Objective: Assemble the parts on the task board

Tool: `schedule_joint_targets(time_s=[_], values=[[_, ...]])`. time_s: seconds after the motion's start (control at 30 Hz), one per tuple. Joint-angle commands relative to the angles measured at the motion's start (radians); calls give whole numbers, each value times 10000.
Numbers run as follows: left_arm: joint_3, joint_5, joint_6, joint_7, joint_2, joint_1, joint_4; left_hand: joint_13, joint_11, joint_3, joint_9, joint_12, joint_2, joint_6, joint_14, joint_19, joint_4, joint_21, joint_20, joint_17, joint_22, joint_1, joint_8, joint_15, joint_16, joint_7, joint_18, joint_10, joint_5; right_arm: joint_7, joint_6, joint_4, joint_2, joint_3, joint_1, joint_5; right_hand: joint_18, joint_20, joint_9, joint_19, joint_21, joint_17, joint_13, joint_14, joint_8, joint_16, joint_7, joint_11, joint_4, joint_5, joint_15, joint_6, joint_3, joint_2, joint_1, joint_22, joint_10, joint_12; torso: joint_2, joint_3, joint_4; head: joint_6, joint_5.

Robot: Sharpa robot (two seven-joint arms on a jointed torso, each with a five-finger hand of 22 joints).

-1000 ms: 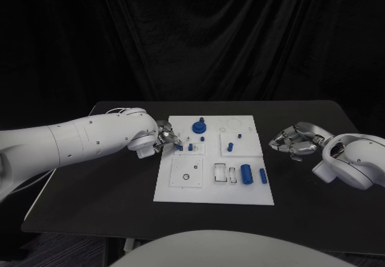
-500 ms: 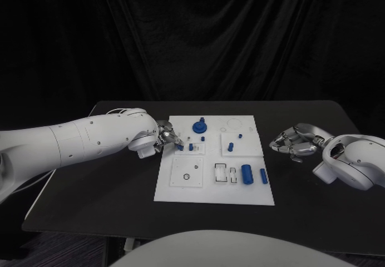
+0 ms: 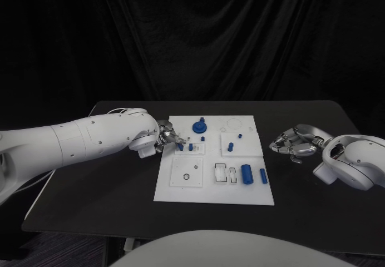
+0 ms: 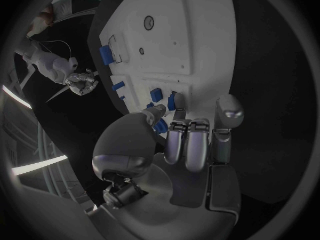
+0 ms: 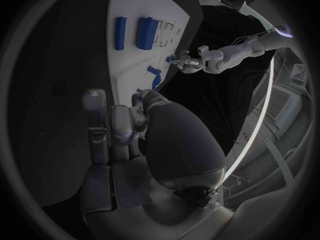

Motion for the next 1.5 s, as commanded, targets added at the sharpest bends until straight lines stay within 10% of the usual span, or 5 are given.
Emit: schedule_joint_targets(time_s=[0.03,0.67,0.93,1.5], values=[[-76,-1,440,-347,20,-128,-44,2546,83,-145,-85,-74,7,-74,742,-56,40,-53,26,2145,-6,-84,-110,46,-72,122,108,897,-68,-244,210,-2,-3,6,-27,2,165,14,10,-96,-80,-26,-1164,-78,43,-72,2,-22,12,24,27,-68,78,53,-16,45,-75,-39,2,9,-7,2,1],[-76,-425,269,85,-62,-141,-6,2568,93,-583,-204,-47,49,37,785,-14,218,-61,53,2220,51,-45,-127,64,-42,120,105,928,-2,-351,374,-3,-6,6,-32,2,201,30,7,-192,-346,-179,-1342,-172,31,-240,17,-6,16,23,45,-95,116,43,-51,-47,-242,-168,-9,2,-8,2,51],[-76,-647,45,1015,-110,-142,26,2633,-1,-1442,103,35,207,331,885,178,884,137,-16,2383,296,-340,359,-21,21,-21,52,1021,-174,-233,244,6,-24,6,-33,2,210,32,7,-213,-403,-199,-1379,-186,30,-263,18,-4,15,23,48,-98,124,42,-54,-67,-275,-194,8,2,5,2,63],[-76,-685,-88,953,-137,-142,-7,2634,-179,-2817,1706,36,928,311,914,252,883,132,-138,2433,556,-557,1773,-152,39,-221,31,1022,-456,-162,158,34,-67,6,-33,2,204,37,11,-207,-391,-204,-1413,-195,38,-270,19,0,12,21,51,-86,129,26,-68,-65,-306,-218,6,4,0,2,53]])
